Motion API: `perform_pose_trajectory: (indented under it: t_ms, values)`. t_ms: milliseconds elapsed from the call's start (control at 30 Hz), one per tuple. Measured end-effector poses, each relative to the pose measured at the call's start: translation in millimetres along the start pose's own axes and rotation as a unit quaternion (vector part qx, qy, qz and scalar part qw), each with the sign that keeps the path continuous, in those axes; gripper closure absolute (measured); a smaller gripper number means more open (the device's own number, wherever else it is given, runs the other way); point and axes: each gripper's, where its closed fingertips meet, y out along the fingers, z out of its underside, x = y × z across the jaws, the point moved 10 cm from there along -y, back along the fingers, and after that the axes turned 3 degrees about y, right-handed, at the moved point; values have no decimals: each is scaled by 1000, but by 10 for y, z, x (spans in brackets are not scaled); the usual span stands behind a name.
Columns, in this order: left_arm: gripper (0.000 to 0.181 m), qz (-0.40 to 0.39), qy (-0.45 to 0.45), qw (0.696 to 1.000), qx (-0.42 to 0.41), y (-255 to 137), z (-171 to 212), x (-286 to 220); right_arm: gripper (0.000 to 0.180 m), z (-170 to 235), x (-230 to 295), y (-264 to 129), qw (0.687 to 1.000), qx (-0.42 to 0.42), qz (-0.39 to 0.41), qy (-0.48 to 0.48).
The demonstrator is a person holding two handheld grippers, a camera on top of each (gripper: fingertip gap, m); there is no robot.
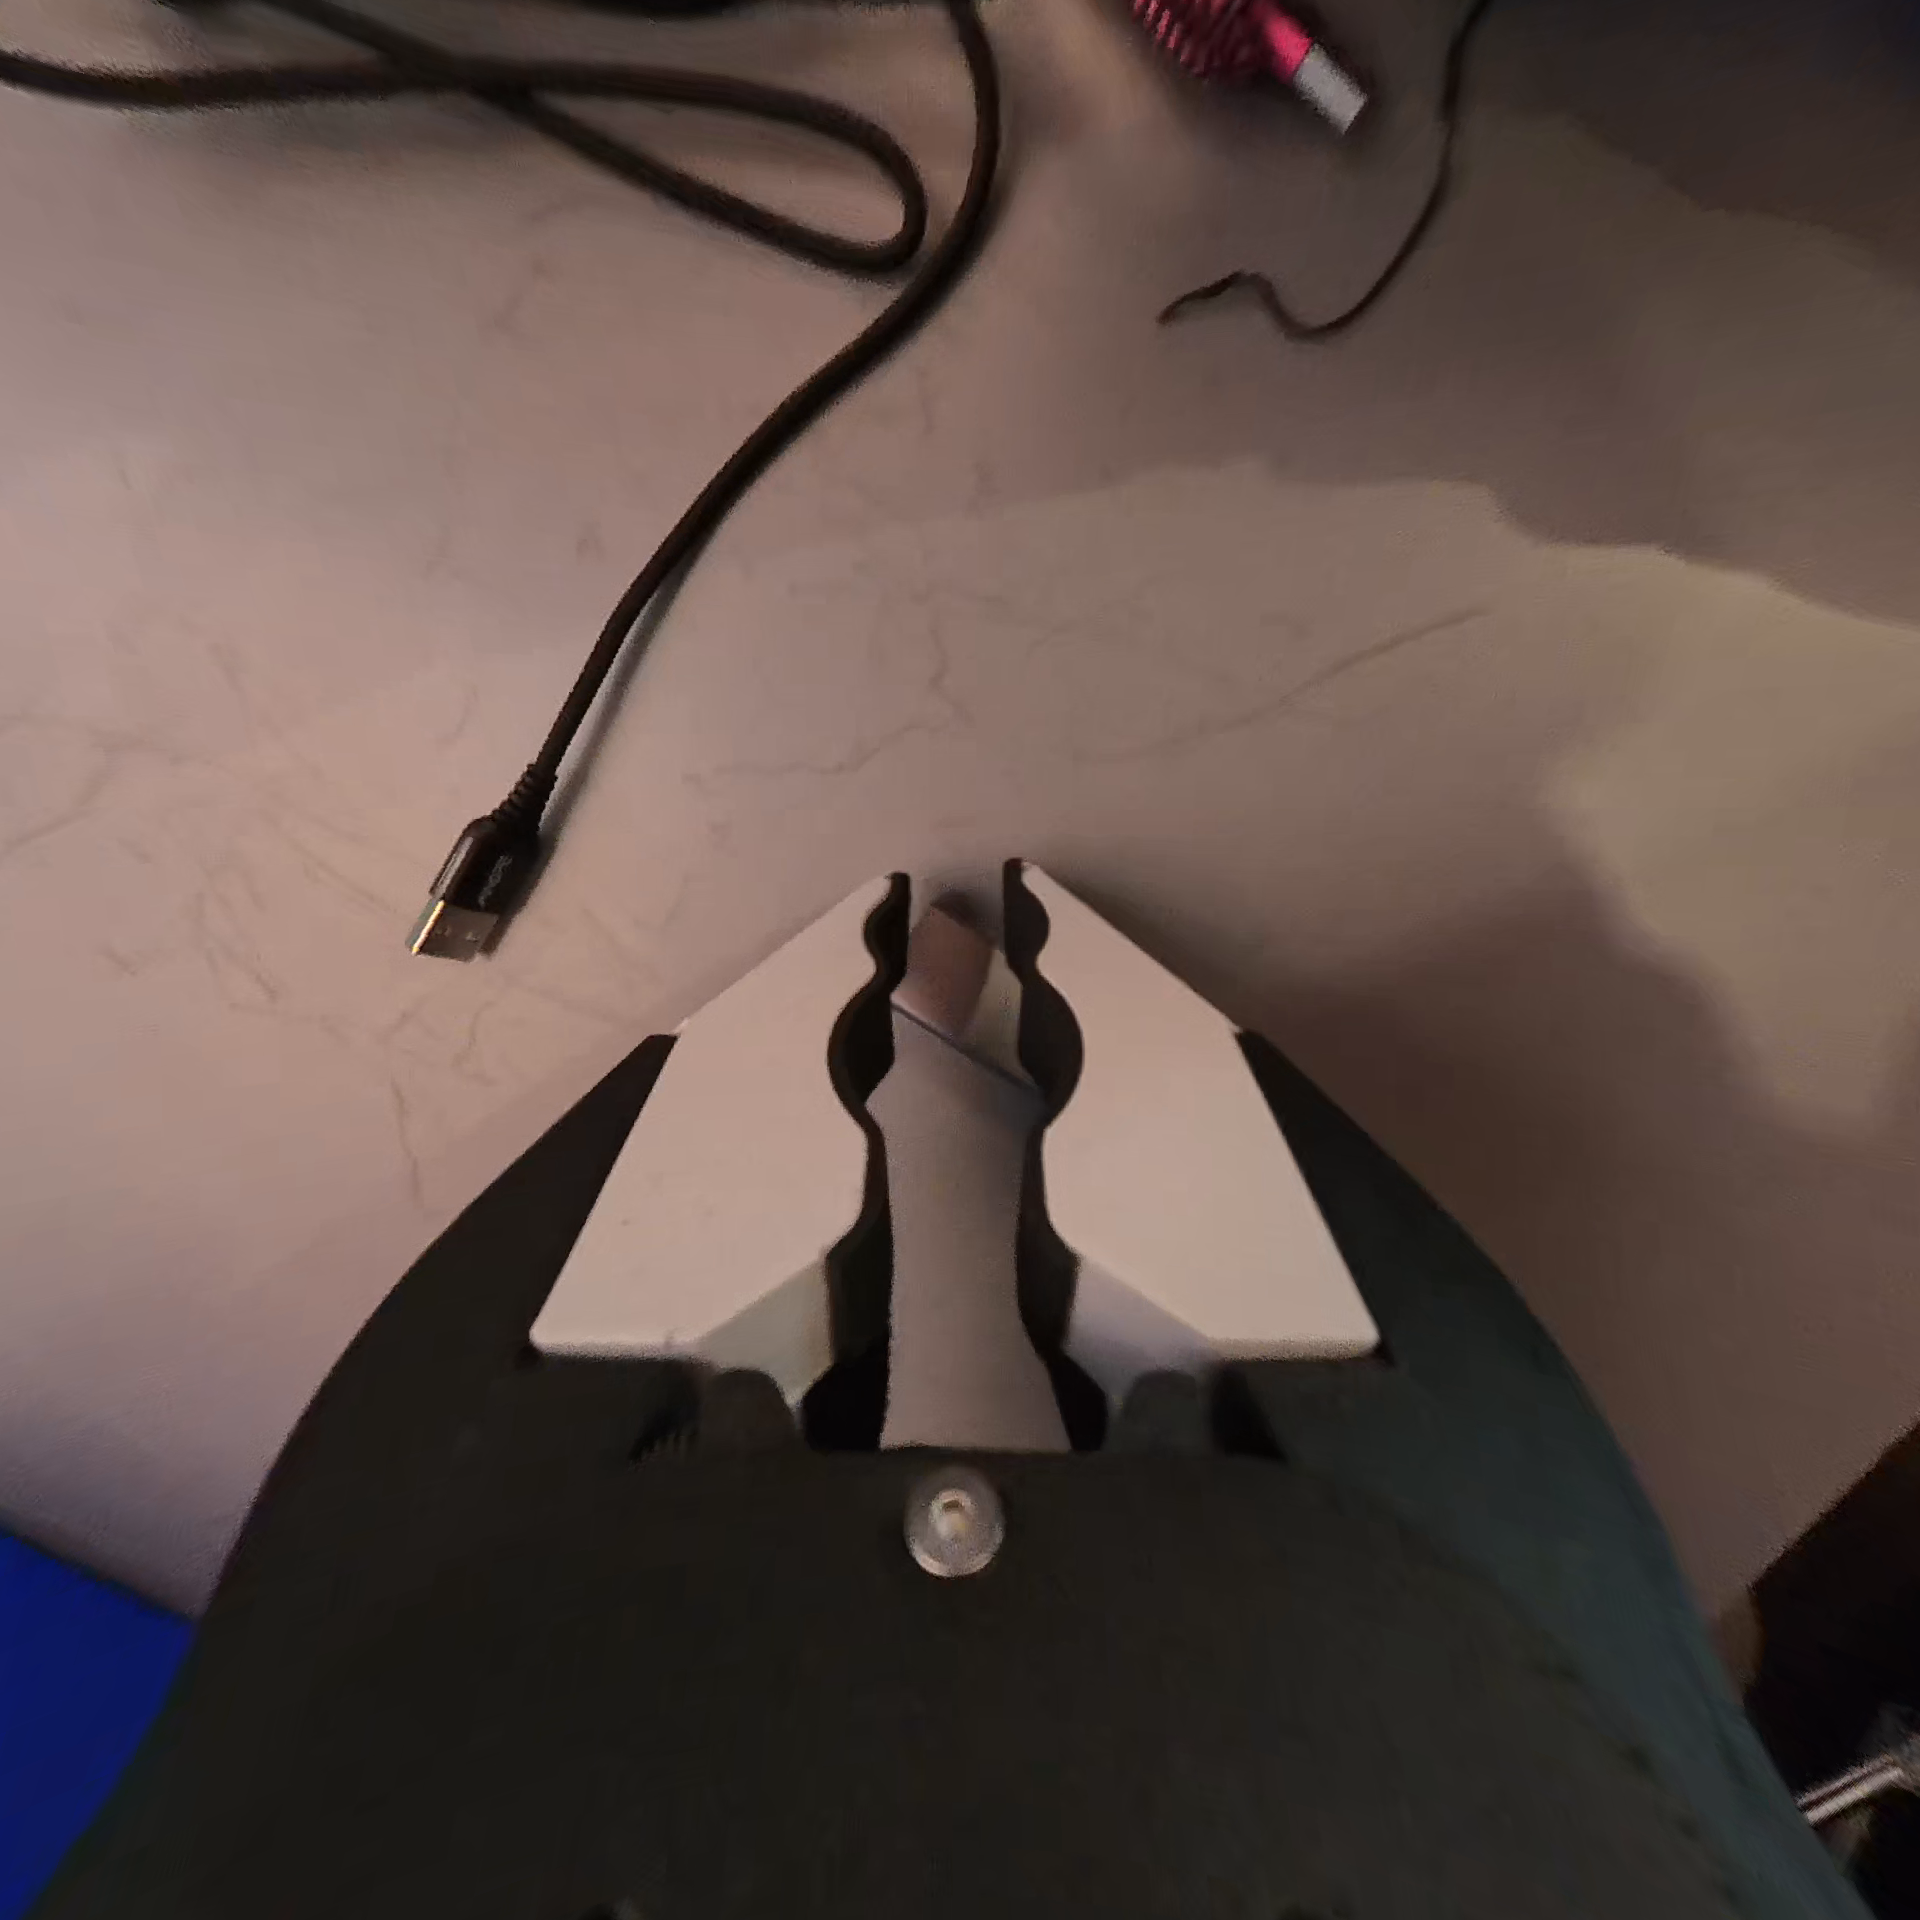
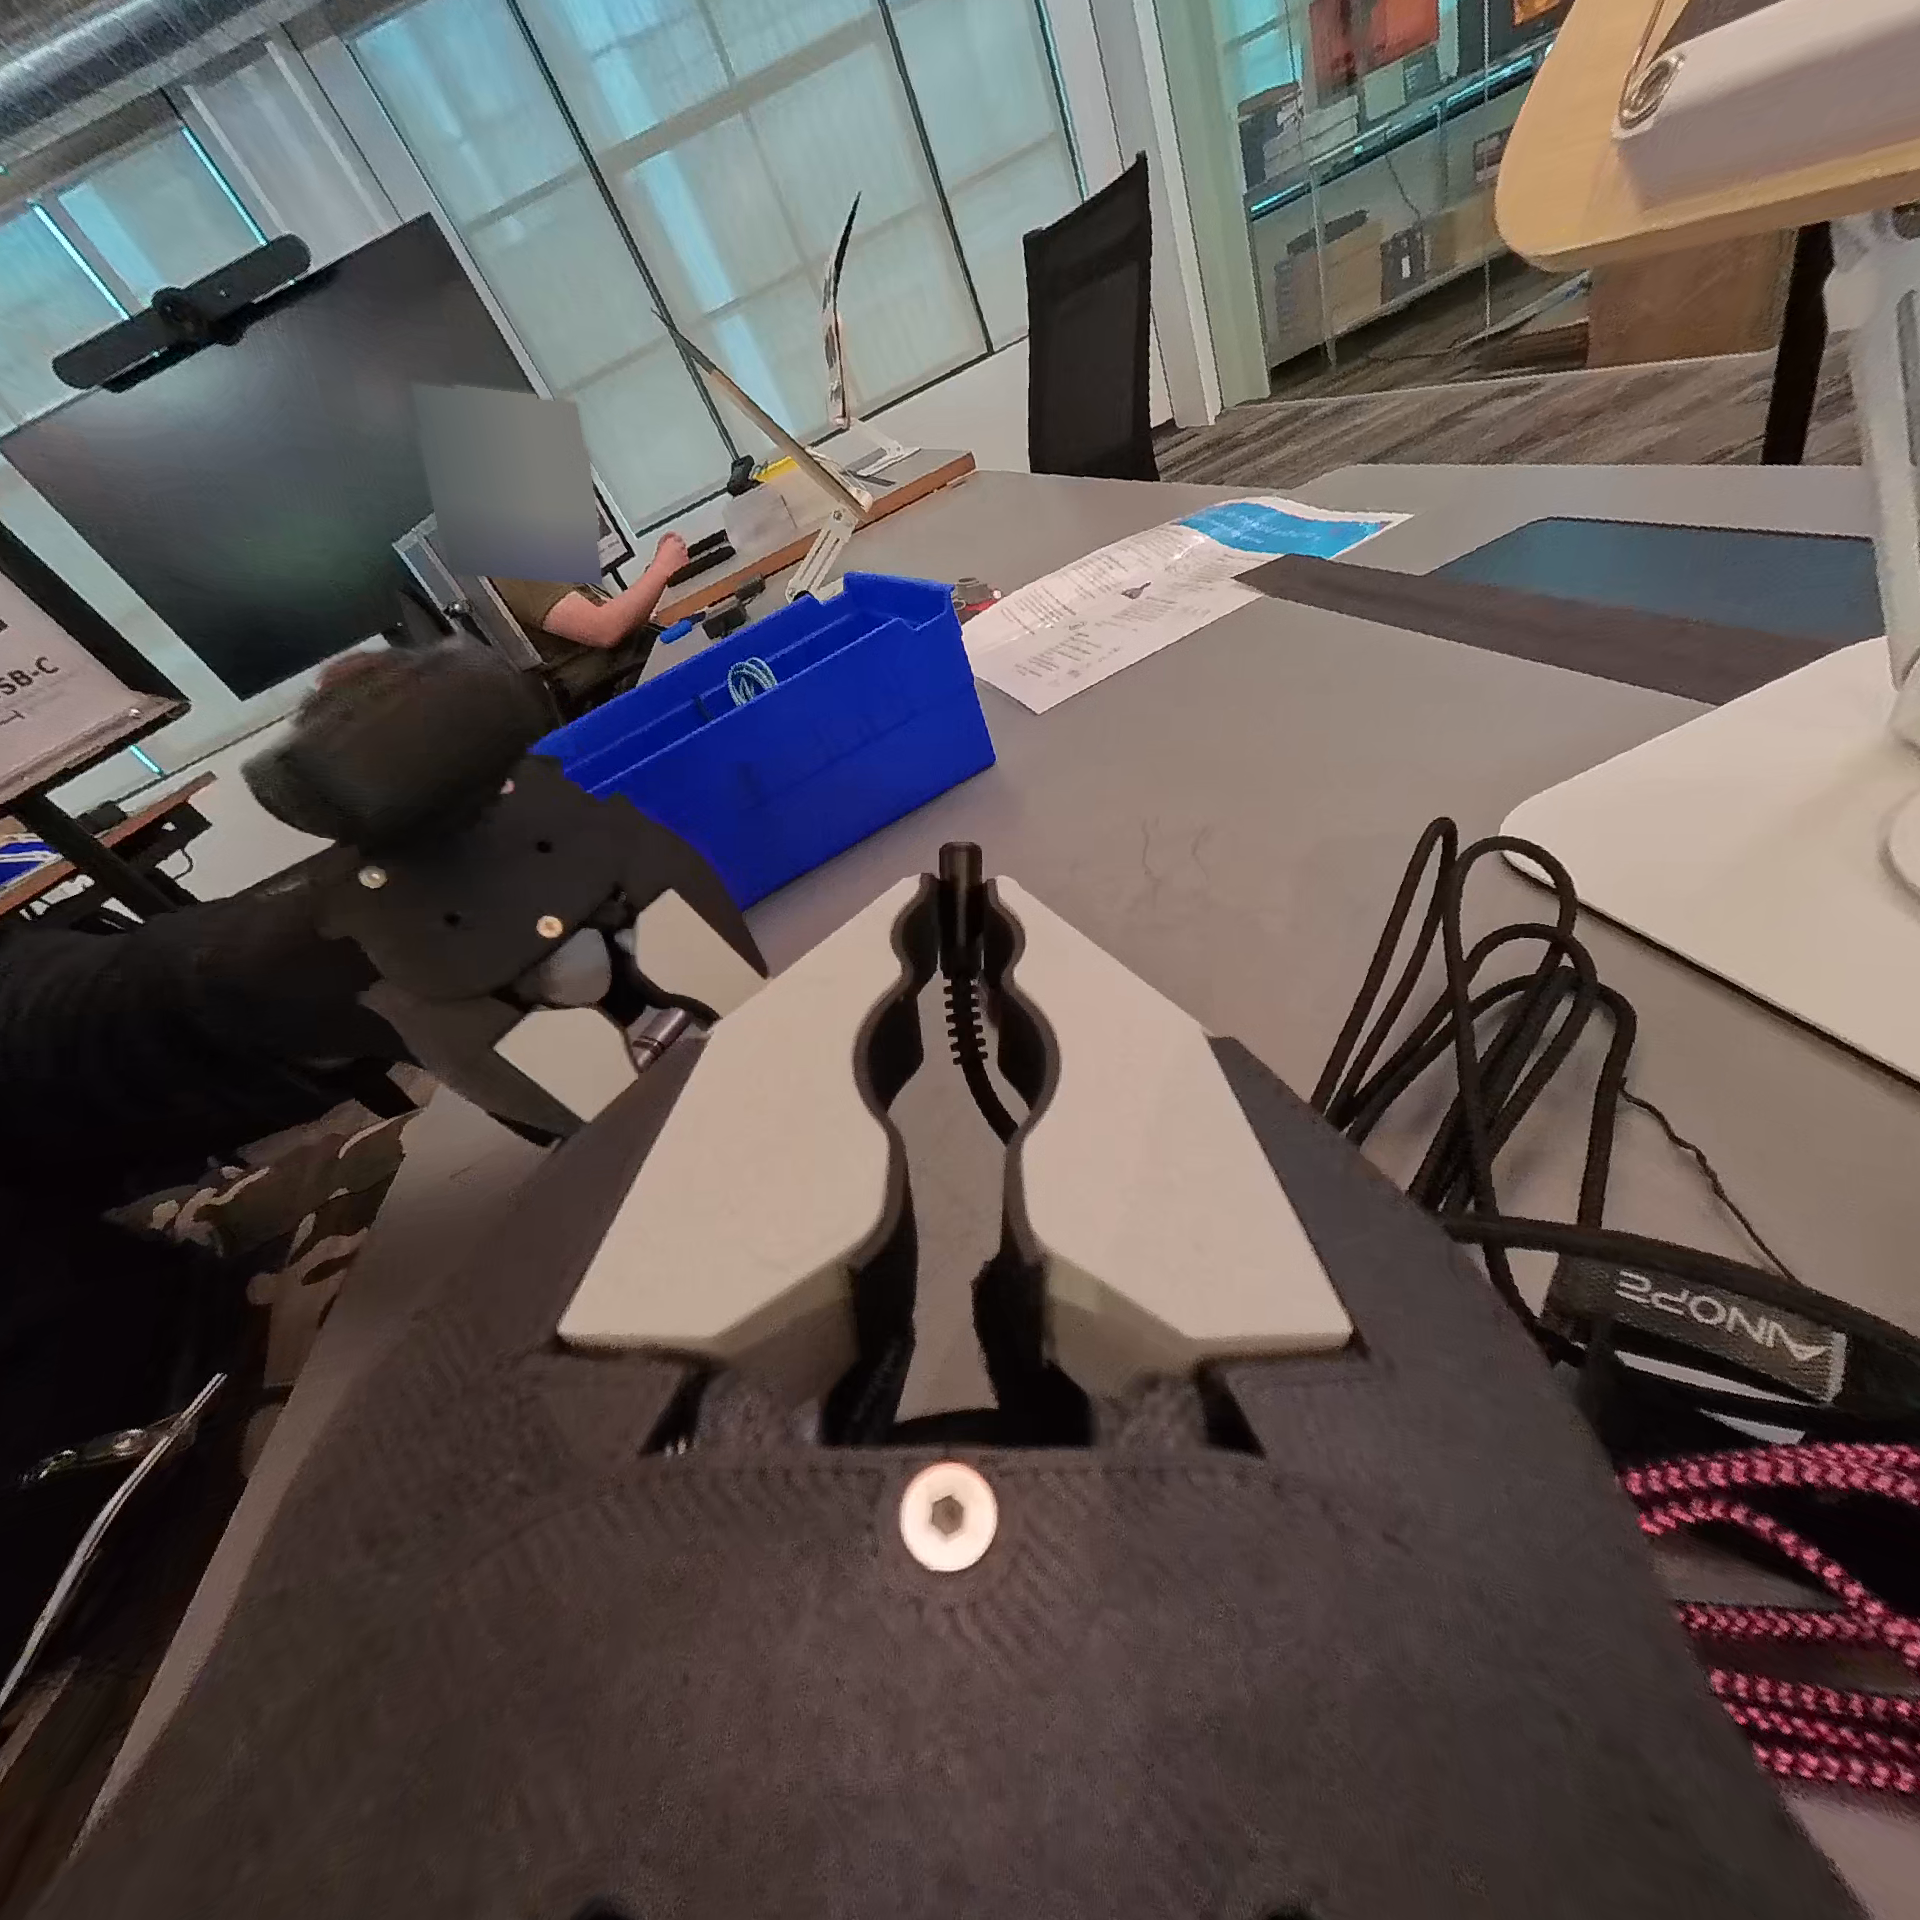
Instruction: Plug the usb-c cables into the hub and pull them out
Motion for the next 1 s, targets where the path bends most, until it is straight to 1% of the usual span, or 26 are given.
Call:
perform_pose_trajectory:
  t_ms: [33,100,133,233,333,400,467,533,600,667,733,767,833,867,900,967,1000]
  values:
    - [158,4,-11,1000,-9,-50,1,-13,175,-7,1,-8,1000,-2,0,0]
    - [137,8,-43,999,10,-104,55,-18,174,-20,5,-21,1000,-5,0,-1]
    - [131,7,-58,998,20,-114,90,-14,174,-27,8,-25,1000,-6,0,-1]
    - [127,12,-90,995,50,-76,172,-41,174,-35,17,-26,1000,-7,0,-2]
    - [137,-8,-83,995,50,-31,167,-95,174,-34,17,-31,1000,-7,2,-3]
    - [146,-7,-73,996,47,-15,128,-134,174,-36,15,-37,1000,-8,3,-4]
    - [149,-2,-56,998,40,5,93,-161,174,-43,16,-46,1000,-10,4,-4]
    - [151,8,-32,999,38,19,64,-178,175,-53,20,-56,1000,-13,4,-5]
    - [152,19,42,998,36,26,29,-220,175,-64,23,-69,1000,-16,4,-5]
    - [155,24,92,994,52,31,-23,-246,175,-75,27,-82,1000,-18,4,-6]
    - [157,26,210,976,56,32,-72,-331,175,-84,30,-93,1000,-20,4,-6]
    - [158,31,250,965,65,33,-97,-366,175,-87,31,-98,1000,-21,4,-6]
    - [158,72,333,938,64,28,-112,-451,175,-93,32,-105,1000,-22,4,-6]
    - [158,79,351,931,63,30,-118,-462,175,-96,32,-108,1000,-22,4,-6]
    - [158,84,349,931,67,34,-126,-456,175,-97,32,-112,1000,-23,5,-7]
    - [158,88,319,941,64,44,-124,-423,175,-104,28,-125,1000,-24,5,-6]
    - [154,81,297,950,61,45,-120,-402,175,-111,27,-135,1000,-26,6,-6]
